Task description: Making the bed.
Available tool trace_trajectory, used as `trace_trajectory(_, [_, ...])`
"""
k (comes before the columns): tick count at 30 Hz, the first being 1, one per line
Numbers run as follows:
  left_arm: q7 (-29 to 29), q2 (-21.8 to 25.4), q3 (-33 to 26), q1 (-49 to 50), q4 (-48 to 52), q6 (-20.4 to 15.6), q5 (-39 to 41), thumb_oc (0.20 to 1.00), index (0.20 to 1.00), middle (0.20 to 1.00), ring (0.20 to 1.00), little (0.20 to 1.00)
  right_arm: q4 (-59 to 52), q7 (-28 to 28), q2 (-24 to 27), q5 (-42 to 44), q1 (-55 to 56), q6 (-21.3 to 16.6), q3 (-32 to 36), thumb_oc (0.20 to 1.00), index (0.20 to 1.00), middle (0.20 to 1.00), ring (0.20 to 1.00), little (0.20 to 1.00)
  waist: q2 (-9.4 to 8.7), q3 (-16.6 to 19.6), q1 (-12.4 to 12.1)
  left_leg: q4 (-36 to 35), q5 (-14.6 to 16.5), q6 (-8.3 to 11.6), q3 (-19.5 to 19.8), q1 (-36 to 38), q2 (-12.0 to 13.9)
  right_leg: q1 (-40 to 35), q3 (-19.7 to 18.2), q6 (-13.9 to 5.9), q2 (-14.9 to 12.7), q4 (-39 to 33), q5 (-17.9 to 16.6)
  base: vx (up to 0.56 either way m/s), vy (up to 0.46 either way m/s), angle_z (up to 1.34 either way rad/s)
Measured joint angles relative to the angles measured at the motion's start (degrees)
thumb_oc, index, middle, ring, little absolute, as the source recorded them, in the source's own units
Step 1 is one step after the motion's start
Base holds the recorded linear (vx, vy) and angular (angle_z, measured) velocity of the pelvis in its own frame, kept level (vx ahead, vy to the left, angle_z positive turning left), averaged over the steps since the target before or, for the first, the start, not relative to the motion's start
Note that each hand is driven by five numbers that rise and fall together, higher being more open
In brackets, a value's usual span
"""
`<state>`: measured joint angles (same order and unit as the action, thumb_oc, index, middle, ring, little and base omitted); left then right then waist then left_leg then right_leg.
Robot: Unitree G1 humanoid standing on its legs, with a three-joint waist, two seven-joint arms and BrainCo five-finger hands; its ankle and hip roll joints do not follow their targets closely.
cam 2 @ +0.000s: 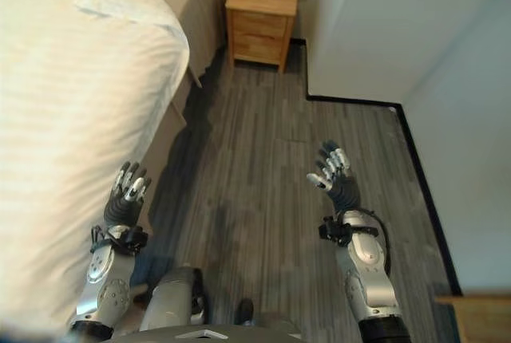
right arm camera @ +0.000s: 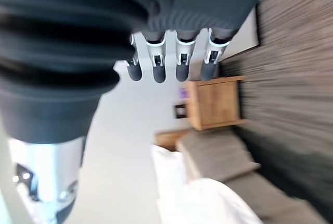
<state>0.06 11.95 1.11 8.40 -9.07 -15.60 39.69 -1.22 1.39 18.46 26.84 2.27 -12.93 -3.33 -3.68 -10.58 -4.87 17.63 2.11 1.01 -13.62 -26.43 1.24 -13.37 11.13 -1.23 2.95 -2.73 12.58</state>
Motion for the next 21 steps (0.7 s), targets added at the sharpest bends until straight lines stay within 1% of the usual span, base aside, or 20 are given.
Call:
trace_trajectory(1, [-0.13, -0.10, 0.09, 0.10, -0.48, 0.03, -0.03, 1.000, 1.000, 1.000, 1.000, 1.000, 0.29, 0.02, -0.04, -0.11, -0.27, -0.01, -0.47, 1.000, 1.000, 1.000, 1.000, 1.000, 0.51, 0.29, -0.41, -6.99, -0.33, -0.68, 0.57, 0.31, -2.30, -2.41, 1.09, -1.44, 0.08, -0.31, 1.05, 0.74, 0.062, 0.12])
trace_trajectory(2, [-0.18, -0.56, 0.06, 0.55, -0.64, 0.01, -0.02, 1.000, 1.000, 1.000, 1.000, 1.000, 0.70, 0.19, -0.01, -0.43, -0.55, -0.03, -1.18, 1.000, 1.000, 1.000, 1.000, 1.000, 1.01, 0.54, -0.78, -10.91, -0.38, -0.88, 0.04, 0.52, -3.77, -3.40, 1.57, -1.71, 0.74, -0.06, 1.12, 0.66, 0.053, 0.12])
trace_trajectory(3, [-0.34, -0.87, 0.67, 1.69, -0.55, 0.04, -0.06, 1.000, 1.000, 1.000, 1.000, 1.000, 1.35, 0.18, -0.15, -1.82, -0.16, 0.15, -2.31, 1.000, 1.000, 1.000, 1.000, 1.000, 1.49, 1.65, -0.81, -12.75, -1.95, -4.95, -1.27, 1.36, -6.09, -6.39, 1.02, -2.54, 1.51, 1.14, 1.64, 0.90, 0.098, -0.16])
trace_trajectory(4, [-0.22, -1.26, 0.11, 2.64, -0.48, 0.19, -0.12, 1.000, 1.000, 1.000, 1.000, 1.000, 1.11, 0.12, -0.09, -2.08, 0.02, 0.53, -4.33, 1.000, 1.000, 1.000, 1.000, 1.000, 2.26, 2.17, -1.65, -8.39, 0.11, -8.23, -5.27, 3.41, -6.09, -8.00, -0.59, -3.82, 2.46, 4.56, 2.47, 0.66, 0.091, -0.21])
trace_trajectory(5, [-0.19, -0.45, -0.15, 2.85, -0.63, 0.63, -0.23, 1.000, 1.000, 1.000, 1.000, 1.000, 0.90, -0.06, -1.04, -2.13, 0.55, 0.79, -6.33, 1.000, 1.000, 1.000, 1.000, 1.000, 1.31, 2.77, -1.74, -7.48, -3.16, -13.72, -4.64, 5.14, -5.93, -8.12, -0.41, -3.97, 2.65, 9.84, 2.66, 0.44, 0.127, -0.13])
trace_trajectory(7, [-0.24, 1.12, -0.43, 2.81, -0.43, 1.37, -1.28, 1.000, 1.000, 1.000, 1.000, 1.000, -0.31, -1.22, -2.95, -2.26, 2.74, 1.41, -8.38, 1.000, 1.000, 1.000, 1.000, 1.000, -3.47, 5.33, -1.79, -8.49, -4.45, -13.96, -4.71, 8.81, -6.91, -3.30, 0.48, -3.77, -1.57, 25.52, 2.13, 0.76, 0.382, 0.12])
trace_trajectory(8, [0.51, 0.64, -0.19, 1.39, -0.37, 1.77, -2.26, 1.000, 1.000, 1.000, 1.000, 1.000, -2.26, -1.23, -4.89, -1.46, 2.82, 1.31, -8.20, 1.000, 1.000, 1.000, 1.000, 1.000, -4.61, 5.34, -0.84, -6.89, -1.34, -14.80, -3.31, 11.73, -8.29, 3.84, 2.68, -3.85, -6.68, 44.69, -8.55, 0.68, 0.358, 0.22])
trace_trajectory(9, [1.27, 0.46, 0.02, 0.57, -0.89, 1.76, -2.28, 1.000, 1.000, 1.000, 1.000, 1.000, -2.42, -1.79, -6.61, -1.43, 2.13, 0.92, -7.83, 1.000, 1.000, 1.000, 1.000, 1.000, -3.35, 4.47, -0.16, -6.49, 0.61, -13.36, -2.48, 14.45, -8.72, 8.00, 5.32, -3.46, -11.03, 57.31, -12.83, 0.45, 0.182, 0.29])
trace_trajectory(10, [1.06, -0.28, 0.41, -0.16, -1.87, 2.05, -2.54, 1.000, 1.000, 1.000, 1.000, 1.000, -2.37, -1.61, -7.37, -0.77, 2.06, 0.87, -7.91, 1.000, 1.000, 1.000, 1.000, 1.000, -1.65, 4.53, 0.23, -7.06, 1.38, -13.32, -1.55, 16.89, -8.47, 10.50, 4.77, -3.93, -11.99, 60.53, -12.00, 0.64, 0.116, 0.22])
trace_trajectory(11, [1.30, -0.96, 0.53, -1.04, -1.90, 2.05, -2.72, 1.000, 1.000, 1.000, 1.000, 1.000, -2.57, -1.99, -6.71, -0.36, 1.96, 1.10, -8.71, 1.000, 1.000, 1.000, 1.000, 1.000, 0.52, 4.19, 0.51, -8.93, 2.38, -13.21, 0.54, 20.19, -8.12, 14.17, 3.39, -4.28, -12.23, 61.73, -10.40, 0.90, 0.105, 0.36])
trace_trajectory(12, [1.94, -1.88, 0.27, -3.59, -1.51, 1.72, -2.85, 1.000, 1.000, 1.000, 1.000, 1.000, -4.26, -2.83, -4.32, -0.41, 1.40, 1.31, -9.07, 1.000, 1.000, 1.000, 1.000, 1.000, 4.02, 2.81, 2.33, -10.43, 4.97, -12.45, 4.51, 24.06, -6.62, 23.75, 1.41, -5.53, -11.17, 64.27, -5.15, 0.68, 0.034, 0.82])
trace_trajectory(13, [2.32, -1.54, 0.21, -4.59, -1.47, 1.69, -2.91, 1.000, 1.000, 1.000, 1.000, 1.000, -4.22, -3.11, -3.71, -0.41, 1.18, 1.31, -9.21, 1.000, 1.000, 1.000, 1.000, 1.000, 5.64, 1.21, 4.12, -12.18, 4.71, -12.08, 7.48, 27.42, -5.55, 27.14, 1.67, -4.45, -10.15, 60.49, -2.22, 0.45, -0.038, 1.13])
trace_trajectory(14, [2.26, -1.21, 0.11, -5.30, -0.39, 1.74, -3.32, 1.000, 1.000, 1.000, 1.000, 1.000, -4.39, -3.15, -3.15, -0.11, 1.50, 1.65, -8.86, 1.000, 1.000, 1.000, 1.000, 1.000, 5.59, 0.98, 5.00, -14.33, 4.86, -12.29, 8.40, 30.04, -5.11, 31.04, 1.47, -5.30, -10.04, 57.51, -1.68, 0.45, -0.087, 1.09])
trace_trajectory(15, [2.11, -0.61, 0.18, -5.08, 0.20, 1.37, -3.94, 1.000, 1.000, 1.000, 1.000, 1.000, -4.55, -3.40, -3.06, 0.11, 1.84, 1.79, -8.85, 1.000, 1.000, 1.000, 1.000, 1.000, 4.86, 0.77, 5.09, -15.95, 4.44, -10.91, 9.33, 32.80, -4.96, 34.15, 1.32, -5.50, -10.75, 52.73, -1.96, 0.64, -0.129, 1.18])
trace_trajectory(16, [1.70, 0.56, 0.16, -4.58, 0.77, 1.09, -4.42, 1.000, 1.000, 1.000, 1.000, 1.000, -4.68, -3.79, -2.44, 0.07, 2.63, 1.86, -8.01, 1.000, 1.000, 1.000, 1.000, 1.000, 4.16, 0.91, 6.39, -16.95, 8.40, -8.39, 11.92, 36.92, -3.65, 37.51, 1.60, -6.39, -12.21, 41.04, -3.41, 0.94, -0.270, 1.04])
trace_trajectory(17, [1.69, 1.36, 0.04, -3.43, 1.01, 1.09, -4.44, 1.000, 1.000, 1.000, 1.000, 1.000, -4.69, -3.89, -2.20, 0.05, 2.91, 1.86, -7.37, 1.000, 1.000, 1.000, 1.000, 1.000, 3.25, 1.29, 6.35, -17.55, 10.11, -7.33, 12.79, 39.19, -2.96, 38.35, 0.94, -6.81, -12.74, 33.31, -5.06, 1.16, -0.380, 1.04])
trace_trajectory(18, [1.68, 1.77, 0.06, -1.60, 0.88, 1.13, -4.48, 1.000, 1.000, 1.000, 1.000, 1.000, -4.80, -3.71, -2.09, -0.52, 3.86, 1.79, -5.75, 1.000, 1.000, 1.000, 1.000, 1.000, 2.71, 2.12, 6.53, -17.68, 13.60, -4.69, 15.09, 42.35, -0.92, 37.94, -0.52, -6.81, -12.45, 20.33, -7.24, 0.99, -0.333, 0.85])
trace_trajectory(19, [1.69, 1.78, 0.25, -1.89, 0.14, 1.18, -4.51, 1.000, 1.000, 1.000, 1.000, 1.000, -5.47, -3.17, -2.04, -1.97, 5.53, 1.75, -4.15, 1.000, 1.000, 1.000, 1.000, 1.000, 2.85, 3.04, 6.70, -17.83, 15.49, -3.40, 17.13, 43.09, 1.04, 36.40, -3.27, -6.90, -11.96, 12.59, -7.45, 0.75, -0.252, 0.94])
trace_trajectory(20, [1.72, 1.15, 0.37, -2.72, -0.95, 1.13, -4.55, 1.000, 1.000, 1.000, 1.000, 1.000, -5.28, -2.96, -1.91, -2.34, 6.34, 1.74, -2.62, 1.000, 1.000, 1.000, 1.000, 1.000, 3.09, 3.55, 7.17, -18.15, 15.59, -2.50, 17.85, 44.54, 3.18, 35.39, -2.40, -8.11, -10.79, 11.43, -12.29, 0.44, -0.156, 0.91])
trace_trajectory(21, [1.84, 0.73, 0.59, -3.62, -2.04, 1.23, -4.54, 1.000, 1.000, 1.000, 1.000, 1.000, -4.30, -2.64, -2.00, -2.64, 5.96, 1.91, -1.09, 1.000, 1.000, 1.000, 1.000, 1.000, 4.20, 3.50, 7.08, -17.72, 15.30, -1.64, 17.52, 45.04, 5.30, 33.54, -1.44, -7.76, -8.29, 10.28, -16.08, 0.59, -0.243, 0.64])
